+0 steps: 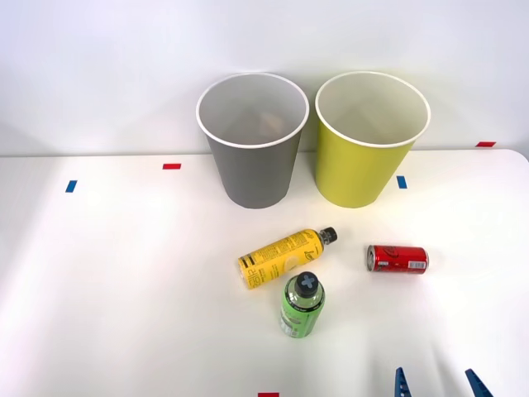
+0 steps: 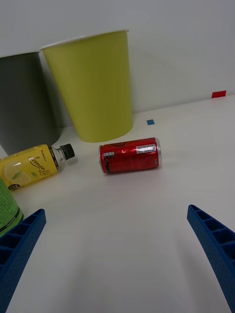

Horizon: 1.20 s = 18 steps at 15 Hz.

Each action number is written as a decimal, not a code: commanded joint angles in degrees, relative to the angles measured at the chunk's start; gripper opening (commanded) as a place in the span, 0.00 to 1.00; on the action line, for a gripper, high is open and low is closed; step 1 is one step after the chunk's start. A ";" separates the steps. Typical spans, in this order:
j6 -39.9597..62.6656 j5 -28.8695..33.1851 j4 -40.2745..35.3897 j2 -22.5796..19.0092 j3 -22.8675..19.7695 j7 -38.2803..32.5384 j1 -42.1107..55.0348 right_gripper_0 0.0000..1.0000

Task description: Put cans in the gray bin, plastic bottles in the light green bin

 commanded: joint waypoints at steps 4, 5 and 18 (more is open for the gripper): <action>0.01 0.00 0.00 0.00 0.00 0.00 0.00 1.00; 0.01 0.00 0.00 0.00 0.00 0.00 0.00 1.00; 0.01 0.00 0.00 0.00 0.00 0.00 0.00 1.00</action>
